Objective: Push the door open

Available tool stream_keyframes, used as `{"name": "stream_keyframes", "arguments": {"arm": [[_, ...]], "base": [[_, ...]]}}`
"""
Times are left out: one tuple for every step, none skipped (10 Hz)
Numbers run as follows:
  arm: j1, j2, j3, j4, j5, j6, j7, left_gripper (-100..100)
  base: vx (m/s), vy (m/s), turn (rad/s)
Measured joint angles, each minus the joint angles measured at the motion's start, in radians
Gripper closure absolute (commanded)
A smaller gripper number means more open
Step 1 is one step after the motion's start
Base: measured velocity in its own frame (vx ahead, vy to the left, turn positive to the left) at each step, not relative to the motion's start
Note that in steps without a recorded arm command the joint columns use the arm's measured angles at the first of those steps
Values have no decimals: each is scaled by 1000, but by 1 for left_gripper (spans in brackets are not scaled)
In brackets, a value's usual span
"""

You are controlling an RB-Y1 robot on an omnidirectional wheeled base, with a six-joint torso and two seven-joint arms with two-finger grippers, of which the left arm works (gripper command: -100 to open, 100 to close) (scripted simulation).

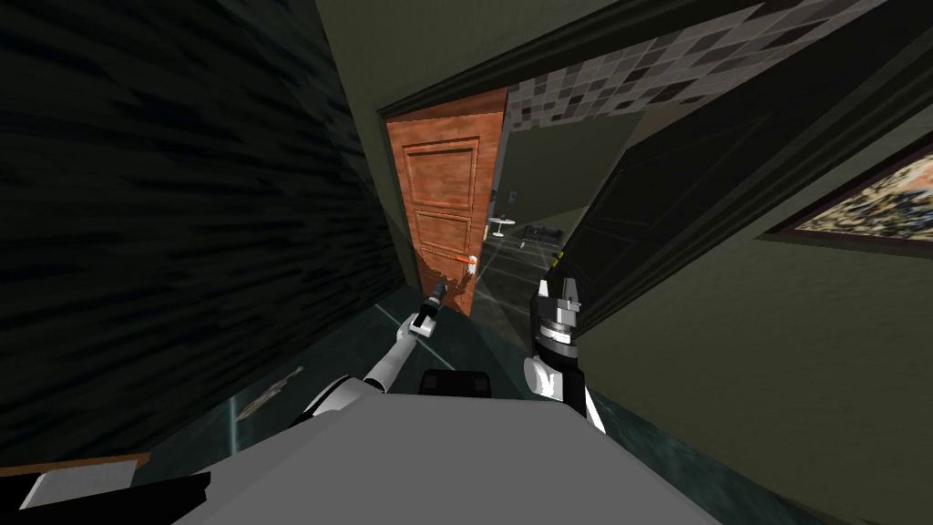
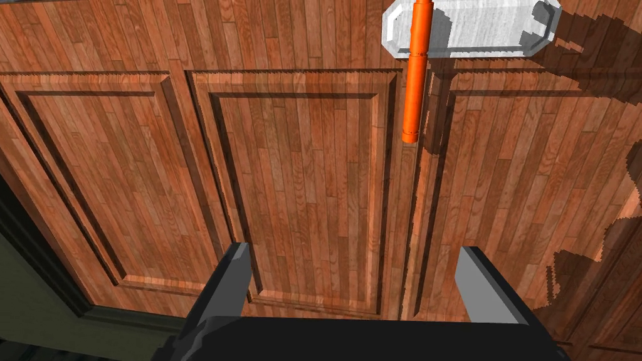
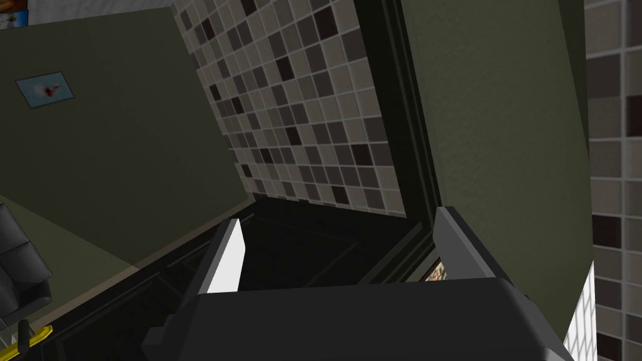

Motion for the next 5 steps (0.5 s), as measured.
{"name": "stream_keyframes", "arguments": {"arm": [[-14,-2,-1,20,0,1,1,-100],[-28,-3,-3,42,1,0,2,-100],[-40,-7,-4,60,1,0,2,-100],[-50,-13,-6,74,0,3,0,-100],[-64,-15,-7,97,1,1,1,-100]], "base": [[82,39,-51],[76,35,-38],[71,52,-51],[85,65,-58],[88,43,-60]]}}
